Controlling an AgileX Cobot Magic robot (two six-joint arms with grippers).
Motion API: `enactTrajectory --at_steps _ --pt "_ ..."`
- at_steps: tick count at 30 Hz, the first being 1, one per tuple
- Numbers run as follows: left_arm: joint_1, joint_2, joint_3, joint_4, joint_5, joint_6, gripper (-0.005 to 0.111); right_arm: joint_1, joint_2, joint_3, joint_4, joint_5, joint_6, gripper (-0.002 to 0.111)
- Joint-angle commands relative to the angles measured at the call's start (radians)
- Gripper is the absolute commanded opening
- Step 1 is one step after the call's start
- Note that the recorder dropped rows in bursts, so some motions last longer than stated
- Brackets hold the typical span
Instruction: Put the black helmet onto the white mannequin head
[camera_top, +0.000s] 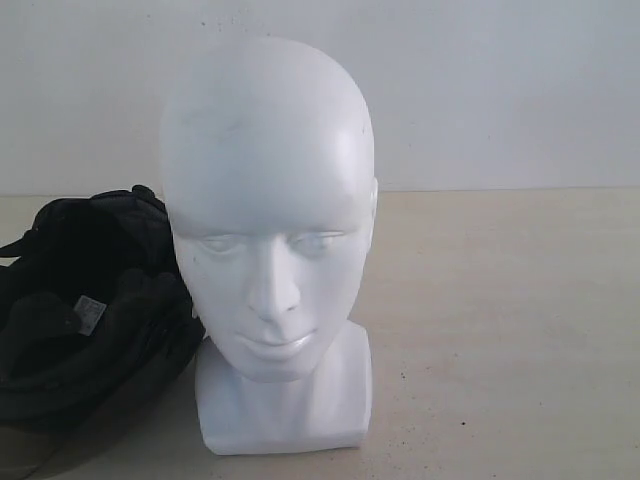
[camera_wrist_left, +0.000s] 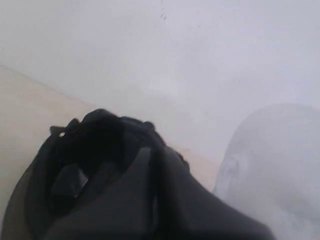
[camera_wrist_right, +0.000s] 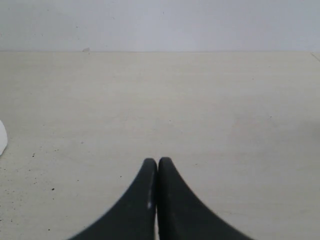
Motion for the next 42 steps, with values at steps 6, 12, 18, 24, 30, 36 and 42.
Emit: enactTrajectory --at_steps 6,12,18,24,30,36,42 --pt "0.003 -0.005 -0.014 -0.289 -0.302 -0.013 0.005 -0.002 -0.006 0.0 -0.006 -0.002 0.0 0.0" --pt "-0.014 0.183 -0.207 -0.21 0.023 0.212 0.005 -0.002 -0.006 0.0 -0.006 -0.002 0.0 0.0" --pt "-0.014 0.577 -0.383 -0.181 0.495 0.448 0.005 -0.002 -0.006 0.0 -0.006 -0.002 0.0 0.0" --pt "-0.014 0.767 -0.383 -0.235 0.482 0.726 0.039 -0.002 -0.006 0.0 -0.006 -0.002 0.0 0.0" --pt "-0.014 0.907 -0.383 -0.263 0.423 0.877 0.063 -0.002 -0.006 0.0 -0.006 -0.002 0.0 0.0" --pt "-0.029 1.041 -0.383 -0.36 0.345 1.005 0.063 -0.002 -0.006 0.0 -0.006 -0.002 0.0 0.0" --pt "-0.118 1.127 -0.383 -0.422 0.337 1.126 0.07 -0.002 -0.006 0.0 -0.006 -0.002 0.0 0.0"
